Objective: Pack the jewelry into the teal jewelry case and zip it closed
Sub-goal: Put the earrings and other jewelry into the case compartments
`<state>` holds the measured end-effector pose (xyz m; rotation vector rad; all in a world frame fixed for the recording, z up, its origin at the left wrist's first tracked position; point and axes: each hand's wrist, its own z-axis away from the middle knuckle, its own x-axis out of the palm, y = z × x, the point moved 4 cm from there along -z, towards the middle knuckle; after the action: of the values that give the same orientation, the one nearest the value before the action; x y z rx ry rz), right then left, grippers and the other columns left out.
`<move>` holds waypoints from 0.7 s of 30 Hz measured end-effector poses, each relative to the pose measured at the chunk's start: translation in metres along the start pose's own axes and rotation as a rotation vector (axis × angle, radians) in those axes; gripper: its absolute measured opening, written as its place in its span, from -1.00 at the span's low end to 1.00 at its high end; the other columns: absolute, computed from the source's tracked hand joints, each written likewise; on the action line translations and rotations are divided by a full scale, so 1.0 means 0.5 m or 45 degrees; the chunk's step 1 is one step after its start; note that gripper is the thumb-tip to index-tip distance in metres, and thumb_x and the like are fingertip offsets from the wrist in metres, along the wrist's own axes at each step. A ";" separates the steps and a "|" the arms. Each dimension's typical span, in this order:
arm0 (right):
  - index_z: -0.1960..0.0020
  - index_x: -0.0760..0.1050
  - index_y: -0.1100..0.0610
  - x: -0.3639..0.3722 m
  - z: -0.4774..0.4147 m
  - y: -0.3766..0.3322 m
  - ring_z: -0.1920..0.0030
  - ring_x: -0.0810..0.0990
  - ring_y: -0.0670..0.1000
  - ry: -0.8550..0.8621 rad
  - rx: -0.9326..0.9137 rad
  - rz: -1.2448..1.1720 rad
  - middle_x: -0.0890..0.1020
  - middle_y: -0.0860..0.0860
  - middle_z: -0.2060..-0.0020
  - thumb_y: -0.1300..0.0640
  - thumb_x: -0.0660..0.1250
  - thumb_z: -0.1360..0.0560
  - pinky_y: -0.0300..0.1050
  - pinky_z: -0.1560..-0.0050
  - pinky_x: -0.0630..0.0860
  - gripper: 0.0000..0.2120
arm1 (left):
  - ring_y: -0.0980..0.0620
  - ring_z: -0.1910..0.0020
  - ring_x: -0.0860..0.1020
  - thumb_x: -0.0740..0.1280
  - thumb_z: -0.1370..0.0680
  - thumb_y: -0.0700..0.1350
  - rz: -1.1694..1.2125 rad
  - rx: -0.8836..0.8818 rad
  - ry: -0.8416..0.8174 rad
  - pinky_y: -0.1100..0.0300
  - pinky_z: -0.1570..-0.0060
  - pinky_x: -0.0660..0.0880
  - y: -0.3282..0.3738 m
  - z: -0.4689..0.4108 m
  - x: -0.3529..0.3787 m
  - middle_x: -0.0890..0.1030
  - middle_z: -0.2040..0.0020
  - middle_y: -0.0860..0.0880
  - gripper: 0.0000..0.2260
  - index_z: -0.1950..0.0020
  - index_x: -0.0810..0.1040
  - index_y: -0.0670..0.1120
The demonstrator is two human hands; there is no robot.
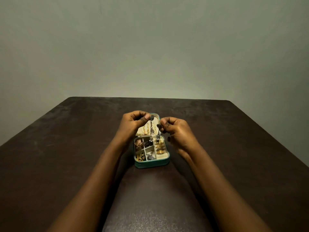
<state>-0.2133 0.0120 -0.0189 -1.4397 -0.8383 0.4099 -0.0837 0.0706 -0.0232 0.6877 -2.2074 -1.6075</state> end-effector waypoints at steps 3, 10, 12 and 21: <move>0.25 0.46 0.24 -0.002 -0.004 0.006 0.51 0.48 -0.25 -0.058 -0.036 0.295 0.48 0.06 0.39 0.34 0.20 -0.54 -0.43 0.44 0.41 -0.80 | 0.18 0.28 0.58 0.30 -0.52 -0.26 -0.058 -0.045 -0.042 0.37 0.23 0.52 -0.013 0.009 -0.012 0.62 0.22 -0.06 -0.90 0.17 0.59 -0.15; 0.33 0.47 0.16 -0.003 -0.018 0.028 0.31 0.49 -0.09 -0.148 -0.046 0.612 0.52 0.04 0.38 0.29 0.26 -0.52 -0.26 0.17 0.44 -0.75 | 0.28 0.33 0.57 0.34 -0.50 -0.26 -0.068 -0.097 -0.097 0.44 0.28 0.47 -0.022 0.017 -0.013 0.62 0.28 0.00 -0.91 0.18 0.61 -0.16; 0.31 0.48 0.17 -0.003 -0.016 0.029 0.30 0.50 -0.09 -0.157 -0.036 0.607 0.53 0.05 0.36 0.28 0.27 -0.52 -0.26 0.17 0.44 -0.77 | 0.23 0.29 0.58 0.34 -0.49 -0.25 -0.077 -0.117 -0.129 0.40 0.22 0.51 -0.022 0.019 -0.009 0.63 0.26 -0.01 -0.91 0.19 0.61 -0.15; 0.30 0.56 0.09 0.002 -0.014 0.037 0.24 0.59 -0.08 -0.225 0.053 0.703 0.64 -0.01 0.32 0.26 0.34 -0.47 -0.16 0.07 0.52 -0.80 | 0.13 0.26 0.59 0.35 -0.48 -0.26 -0.072 -0.210 -0.119 0.31 0.18 0.52 -0.026 0.021 -0.013 0.64 0.30 -0.01 -0.89 0.24 0.61 -0.16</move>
<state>-0.2031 0.0103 -0.0360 -1.6026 -0.5534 0.9764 -0.0816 0.0793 -0.0386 0.6457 -2.1052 -1.8605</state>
